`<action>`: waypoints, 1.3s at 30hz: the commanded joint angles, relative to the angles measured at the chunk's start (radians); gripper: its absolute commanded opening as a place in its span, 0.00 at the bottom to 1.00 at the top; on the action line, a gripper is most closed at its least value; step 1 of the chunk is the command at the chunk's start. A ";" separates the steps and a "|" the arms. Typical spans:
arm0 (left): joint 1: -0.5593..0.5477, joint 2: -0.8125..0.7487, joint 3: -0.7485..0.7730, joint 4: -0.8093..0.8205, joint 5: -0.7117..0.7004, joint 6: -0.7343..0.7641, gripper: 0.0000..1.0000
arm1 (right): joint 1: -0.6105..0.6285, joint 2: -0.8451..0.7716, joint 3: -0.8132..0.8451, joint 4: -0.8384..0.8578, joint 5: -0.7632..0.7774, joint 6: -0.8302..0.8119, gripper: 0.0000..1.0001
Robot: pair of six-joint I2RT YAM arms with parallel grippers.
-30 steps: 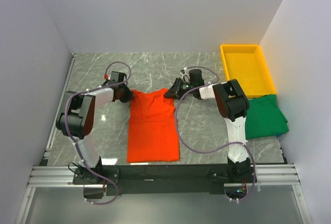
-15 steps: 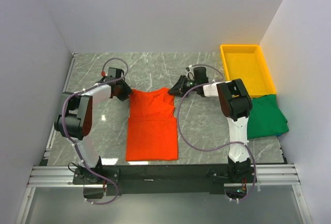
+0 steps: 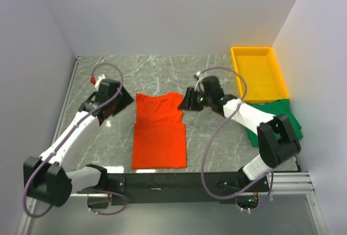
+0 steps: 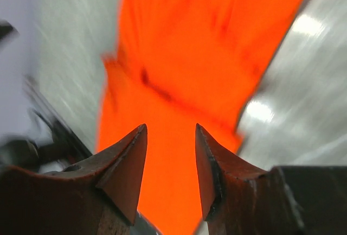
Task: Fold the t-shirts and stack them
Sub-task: Smooth out wrinkles on the folded tshirt, then grab one side of the 2/3 rectangular tshirt with both arms
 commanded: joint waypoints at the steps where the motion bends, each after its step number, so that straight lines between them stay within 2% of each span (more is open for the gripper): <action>1: -0.106 -0.105 -0.087 -0.219 -0.089 -0.032 0.74 | 0.148 -0.099 -0.090 -0.195 0.183 -0.073 0.48; 3: -0.179 -0.154 -0.143 -0.285 -0.086 -0.100 0.72 | 0.224 -0.122 -0.118 -0.238 0.244 -0.071 0.48; 4: -0.203 -0.203 -0.165 -0.296 -0.074 -0.120 0.71 | 0.296 -0.136 -0.134 -0.250 0.263 -0.066 0.48; 7: -0.281 -0.287 -0.254 -0.303 -0.026 -0.204 0.70 | 0.404 -0.125 -0.151 -0.284 0.298 -0.056 0.47; 10: -0.323 -0.326 -0.328 -0.285 -0.002 -0.256 0.68 | 0.439 -0.080 -0.174 -0.283 0.272 -0.047 0.47; 20: -0.398 -0.278 -0.348 -0.334 -0.013 -0.292 0.70 | 0.438 0.073 -0.182 -0.367 0.340 -0.091 0.47; 26: -0.453 -0.298 -0.369 -0.357 0.007 -0.322 0.70 | 0.400 0.027 -0.225 -0.416 0.439 -0.096 0.47; 31: -0.505 -0.271 -0.383 -0.366 0.033 -0.342 0.70 | 0.337 -0.015 -0.254 -0.424 0.436 -0.109 0.47; 35: -0.586 -0.254 -0.384 -0.382 0.049 -0.384 0.70 | 0.338 -0.052 -0.244 -0.470 0.447 -0.100 0.47; 39: -0.660 -0.251 -0.381 -0.394 0.049 -0.450 0.70 | 0.346 -0.180 -0.262 -0.502 0.439 -0.009 0.49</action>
